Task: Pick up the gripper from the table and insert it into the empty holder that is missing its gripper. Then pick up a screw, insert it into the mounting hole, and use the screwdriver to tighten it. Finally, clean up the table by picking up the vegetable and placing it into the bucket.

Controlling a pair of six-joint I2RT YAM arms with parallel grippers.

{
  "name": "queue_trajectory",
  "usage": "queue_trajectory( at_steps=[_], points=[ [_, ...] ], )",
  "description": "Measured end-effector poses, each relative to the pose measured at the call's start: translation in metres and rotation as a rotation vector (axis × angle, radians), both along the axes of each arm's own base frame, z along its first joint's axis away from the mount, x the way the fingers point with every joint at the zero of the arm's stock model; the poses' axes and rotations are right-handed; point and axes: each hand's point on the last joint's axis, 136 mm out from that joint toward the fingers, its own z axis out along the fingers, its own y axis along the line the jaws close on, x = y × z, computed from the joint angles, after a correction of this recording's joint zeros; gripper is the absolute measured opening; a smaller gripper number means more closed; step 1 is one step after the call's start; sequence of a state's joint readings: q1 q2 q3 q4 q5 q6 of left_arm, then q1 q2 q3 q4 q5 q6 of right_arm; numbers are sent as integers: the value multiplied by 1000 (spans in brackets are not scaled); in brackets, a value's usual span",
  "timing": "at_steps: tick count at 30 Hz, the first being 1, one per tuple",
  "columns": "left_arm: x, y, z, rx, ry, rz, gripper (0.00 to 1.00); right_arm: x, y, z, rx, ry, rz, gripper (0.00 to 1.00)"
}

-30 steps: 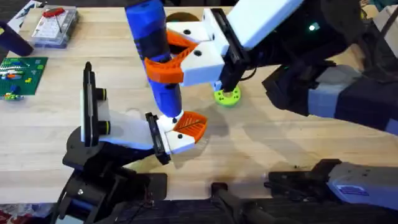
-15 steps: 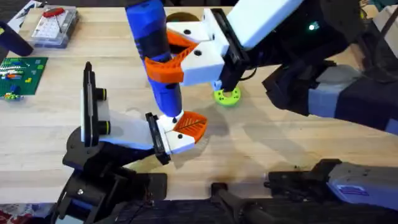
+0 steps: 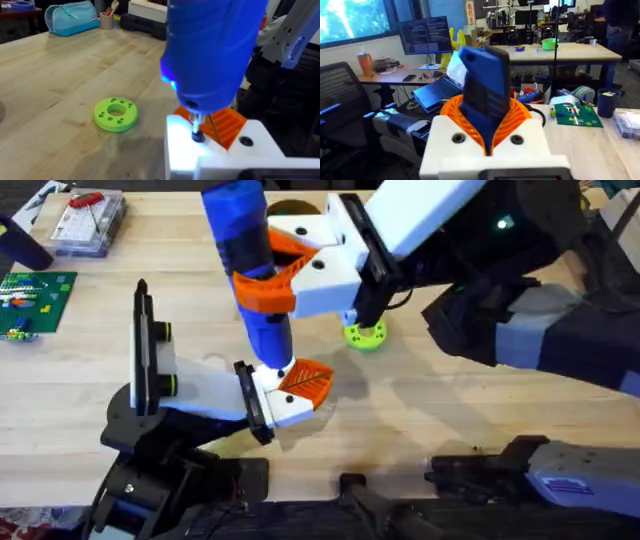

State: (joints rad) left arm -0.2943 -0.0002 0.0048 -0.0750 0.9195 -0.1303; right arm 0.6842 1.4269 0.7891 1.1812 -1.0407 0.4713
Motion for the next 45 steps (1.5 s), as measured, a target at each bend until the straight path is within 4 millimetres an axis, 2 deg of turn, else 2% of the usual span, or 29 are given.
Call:
queue_trajectory(
  at_steps=[45],
  points=[
    [0,0,0,0,0,0,11,-2,3,-3,-15,17,9,24]
  ],
)
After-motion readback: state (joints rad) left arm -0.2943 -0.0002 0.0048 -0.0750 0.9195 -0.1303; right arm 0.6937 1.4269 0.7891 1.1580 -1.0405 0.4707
